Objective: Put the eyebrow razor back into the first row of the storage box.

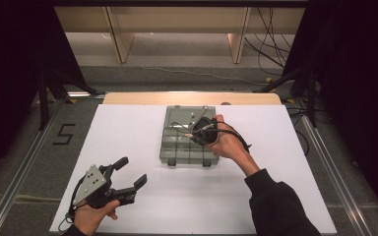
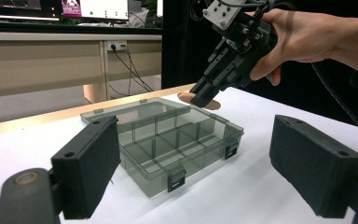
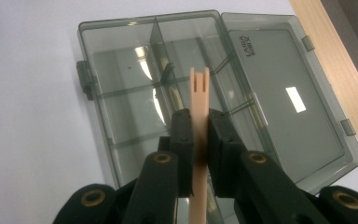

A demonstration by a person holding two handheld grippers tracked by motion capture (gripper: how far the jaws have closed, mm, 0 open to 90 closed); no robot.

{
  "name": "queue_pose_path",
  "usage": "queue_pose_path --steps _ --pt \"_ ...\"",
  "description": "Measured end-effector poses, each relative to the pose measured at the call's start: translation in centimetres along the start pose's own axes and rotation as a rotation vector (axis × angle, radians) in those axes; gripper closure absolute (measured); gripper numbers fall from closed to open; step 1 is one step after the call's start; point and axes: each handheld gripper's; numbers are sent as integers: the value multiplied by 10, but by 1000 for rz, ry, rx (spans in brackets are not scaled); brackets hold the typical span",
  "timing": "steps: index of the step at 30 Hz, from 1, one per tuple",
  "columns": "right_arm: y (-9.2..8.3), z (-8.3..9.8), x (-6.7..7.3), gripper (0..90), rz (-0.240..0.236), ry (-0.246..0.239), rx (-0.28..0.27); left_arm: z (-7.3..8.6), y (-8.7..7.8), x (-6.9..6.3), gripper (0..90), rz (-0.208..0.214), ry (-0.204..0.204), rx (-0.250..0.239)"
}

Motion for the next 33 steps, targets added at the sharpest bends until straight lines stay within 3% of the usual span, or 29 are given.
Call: queue_pose_path --steps 7,33 --pt "2 2 -9 822 5 6 -12 0 0 0 160 0 1 -1" --pt "12 -2 -20 822 21 4 -15 -1 -1 1 160 -1 1 -5"
Point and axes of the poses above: each handheld gripper's, and its own axes: y roughly forward along the jaws, z roughly out of its underside, x roughly to its left, and after that the axes turned 4 degrees about y, right-handed
